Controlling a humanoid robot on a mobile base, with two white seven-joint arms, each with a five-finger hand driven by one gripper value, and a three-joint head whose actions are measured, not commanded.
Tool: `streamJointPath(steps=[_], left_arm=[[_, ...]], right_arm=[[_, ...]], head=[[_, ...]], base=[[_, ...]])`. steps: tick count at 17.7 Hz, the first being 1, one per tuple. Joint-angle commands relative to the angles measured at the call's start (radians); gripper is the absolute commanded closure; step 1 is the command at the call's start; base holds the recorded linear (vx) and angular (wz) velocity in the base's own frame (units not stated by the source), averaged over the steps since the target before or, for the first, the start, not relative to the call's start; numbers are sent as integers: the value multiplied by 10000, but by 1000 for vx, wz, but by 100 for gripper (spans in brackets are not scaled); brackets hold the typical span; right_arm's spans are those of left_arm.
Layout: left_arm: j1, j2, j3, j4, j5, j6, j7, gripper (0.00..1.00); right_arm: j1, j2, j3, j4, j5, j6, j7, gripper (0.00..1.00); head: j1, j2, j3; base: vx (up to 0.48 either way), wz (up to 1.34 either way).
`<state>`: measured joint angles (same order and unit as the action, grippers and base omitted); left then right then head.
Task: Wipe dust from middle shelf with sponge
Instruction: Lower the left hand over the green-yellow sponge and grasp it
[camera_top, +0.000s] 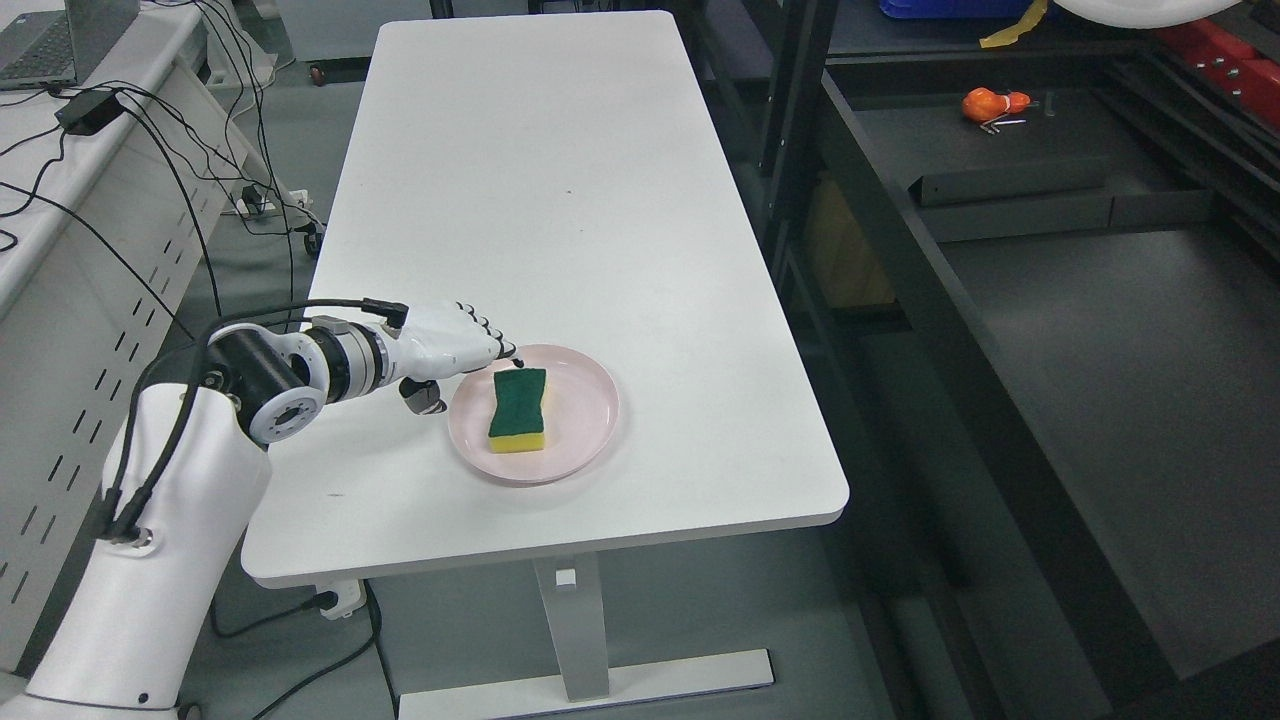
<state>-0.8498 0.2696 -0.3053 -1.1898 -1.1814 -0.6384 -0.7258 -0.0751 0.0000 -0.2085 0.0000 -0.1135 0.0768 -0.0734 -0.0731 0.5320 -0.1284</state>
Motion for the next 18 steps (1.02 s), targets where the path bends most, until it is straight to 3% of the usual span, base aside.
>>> streamJointPath(steps=[1,9,18], left_arm=[[-154,-670,-383,332,-242,33,2,27],[-154,-1437,-430,838,-749,171,2,31],[-1,-1469,-583,839,-719,171,-43,31]], right_arm=[[-1,-175,-1,-175,0,-1,-3,0],[-1,-175,-1,-175,0,-1,-3,0],[-1,-175,-1,-175,0,-1,-3,0]], head=[[0,0,0],[0,0,0],[0,0,0]], base=[[0,0],[0,0],[0,0]])
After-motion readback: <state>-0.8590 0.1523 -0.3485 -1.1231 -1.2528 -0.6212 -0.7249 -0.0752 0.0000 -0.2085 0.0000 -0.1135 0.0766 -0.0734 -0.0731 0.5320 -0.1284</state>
